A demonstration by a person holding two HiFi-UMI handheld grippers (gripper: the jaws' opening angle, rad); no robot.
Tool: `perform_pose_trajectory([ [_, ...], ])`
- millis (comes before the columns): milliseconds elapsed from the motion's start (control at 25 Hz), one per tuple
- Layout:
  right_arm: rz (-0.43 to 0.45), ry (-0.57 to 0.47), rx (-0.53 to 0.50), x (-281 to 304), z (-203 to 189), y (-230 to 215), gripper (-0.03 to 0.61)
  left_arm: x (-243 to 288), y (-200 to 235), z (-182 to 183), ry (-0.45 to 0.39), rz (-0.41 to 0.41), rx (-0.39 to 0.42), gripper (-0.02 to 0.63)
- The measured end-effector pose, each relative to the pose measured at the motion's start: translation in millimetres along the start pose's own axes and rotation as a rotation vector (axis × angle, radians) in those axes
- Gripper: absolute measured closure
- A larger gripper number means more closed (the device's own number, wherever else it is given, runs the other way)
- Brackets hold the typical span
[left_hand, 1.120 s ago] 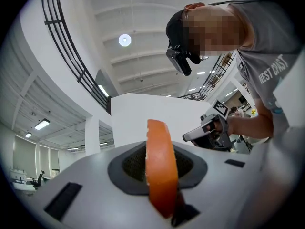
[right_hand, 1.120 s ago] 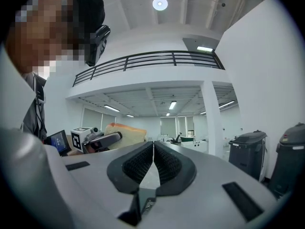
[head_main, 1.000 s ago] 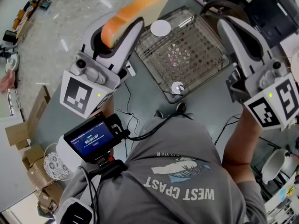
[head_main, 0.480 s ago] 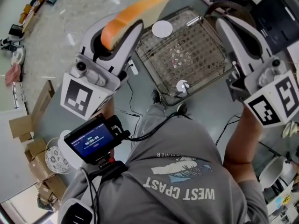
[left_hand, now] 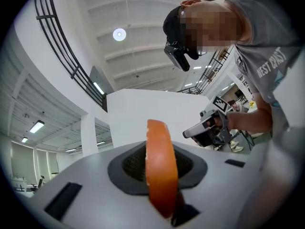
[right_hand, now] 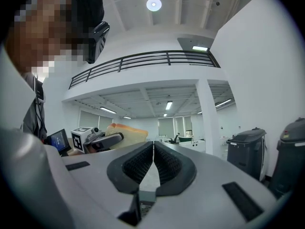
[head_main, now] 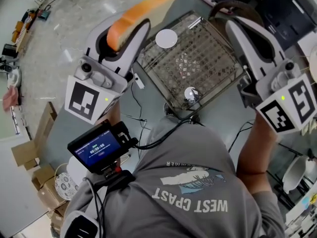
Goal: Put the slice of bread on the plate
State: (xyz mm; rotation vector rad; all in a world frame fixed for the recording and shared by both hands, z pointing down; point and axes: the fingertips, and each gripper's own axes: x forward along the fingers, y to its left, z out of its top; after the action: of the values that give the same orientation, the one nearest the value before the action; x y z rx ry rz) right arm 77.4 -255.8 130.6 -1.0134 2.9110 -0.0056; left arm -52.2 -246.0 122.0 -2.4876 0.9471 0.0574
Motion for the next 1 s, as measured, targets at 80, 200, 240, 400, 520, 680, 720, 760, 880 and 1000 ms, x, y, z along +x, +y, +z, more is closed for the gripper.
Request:
perform_pose_trajectory([
  [80,-0.008,0.01,0.007,26,1,-16,0.569,13,30,-16,0.008,-0.004,0.0,0.52],
  [200,-0.015,0.022,0.016,65,-2,-40,0.569,30,69,-47,0.029,-0.002,0.014,0.52],
  [240,-0.023,0.023,0.019,62,-7,-35,0.569,26,65,-52,0.037,-0.005,0.026,0.52],
  [400,-0.069,0.016,0.051,7,-29,4,0.569,2,16,-51,0.062,-0.025,0.079,0.52],
  [520,-0.074,0.037,0.054,53,-23,-24,0.569,24,62,-80,0.084,-0.026,0.097,0.52],
  [680,-0.085,0.063,0.061,123,-28,-82,0.569,67,131,-143,0.128,-0.036,0.118,0.52],
  [720,-0.091,0.066,0.065,128,-29,-90,0.569,74,138,-153,0.142,-0.04,0.125,0.52],
  [760,-0.098,0.069,0.068,130,-30,-94,0.569,78,140,-162,0.158,-0.045,0.131,0.52],
  [880,-0.12,0.078,0.071,124,-34,-92,0.569,80,136,-181,0.203,-0.063,0.144,0.52],
  [1000,-0.141,0.087,0.083,117,-42,-86,0.569,77,130,-201,0.238,-0.079,0.162,0.52],
])
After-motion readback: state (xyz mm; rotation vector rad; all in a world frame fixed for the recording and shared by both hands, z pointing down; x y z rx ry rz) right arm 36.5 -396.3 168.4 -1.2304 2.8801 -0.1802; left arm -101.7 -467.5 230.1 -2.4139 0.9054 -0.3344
